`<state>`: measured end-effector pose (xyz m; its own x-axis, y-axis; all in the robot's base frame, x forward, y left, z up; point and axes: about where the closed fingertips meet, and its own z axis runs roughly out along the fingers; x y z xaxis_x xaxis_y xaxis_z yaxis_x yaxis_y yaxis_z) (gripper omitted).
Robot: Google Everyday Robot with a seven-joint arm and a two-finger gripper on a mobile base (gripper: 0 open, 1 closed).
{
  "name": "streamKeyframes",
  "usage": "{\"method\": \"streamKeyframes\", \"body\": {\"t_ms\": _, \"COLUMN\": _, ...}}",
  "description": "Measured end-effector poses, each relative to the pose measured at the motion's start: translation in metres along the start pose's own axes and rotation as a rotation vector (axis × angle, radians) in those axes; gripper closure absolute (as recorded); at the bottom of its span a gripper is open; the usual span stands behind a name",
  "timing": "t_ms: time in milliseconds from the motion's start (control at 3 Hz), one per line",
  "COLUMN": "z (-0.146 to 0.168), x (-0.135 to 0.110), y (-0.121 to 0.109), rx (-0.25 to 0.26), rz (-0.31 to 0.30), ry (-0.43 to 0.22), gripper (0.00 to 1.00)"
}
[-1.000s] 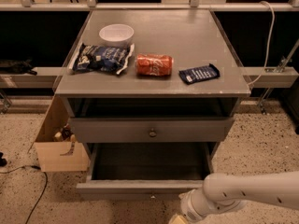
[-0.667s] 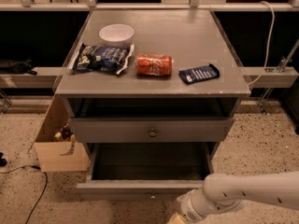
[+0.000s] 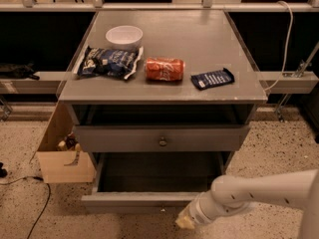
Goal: Close middle drawer
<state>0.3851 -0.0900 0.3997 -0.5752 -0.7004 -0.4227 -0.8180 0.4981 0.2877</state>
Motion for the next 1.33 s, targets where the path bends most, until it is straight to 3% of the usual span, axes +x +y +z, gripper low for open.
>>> {"method": "streamKeyframes", "body": {"t_ms": 333, "z": 0.0015, "x": -0.0266, "y": -0.0411, "rx": 0.060, "rz": 0.005, "ry": 0.005, "gripper": 0.84}}
{"method": "streamKeyframes", "body": {"t_ms": 667, "z": 0.0015, "x": -0.0263, "y": -0.0406, "rx": 0.060, "rz": 0.005, "ry": 0.005, "gripper": 0.88}}
{"method": "streamKeyframes", "body": {"t_ms": 1333, "z": 0.0015, "x": -0.0263, "y": -0.0406, "rx": 0.060, "rz": 0.005, "ry": 0.005, "gripper": 0.42}}
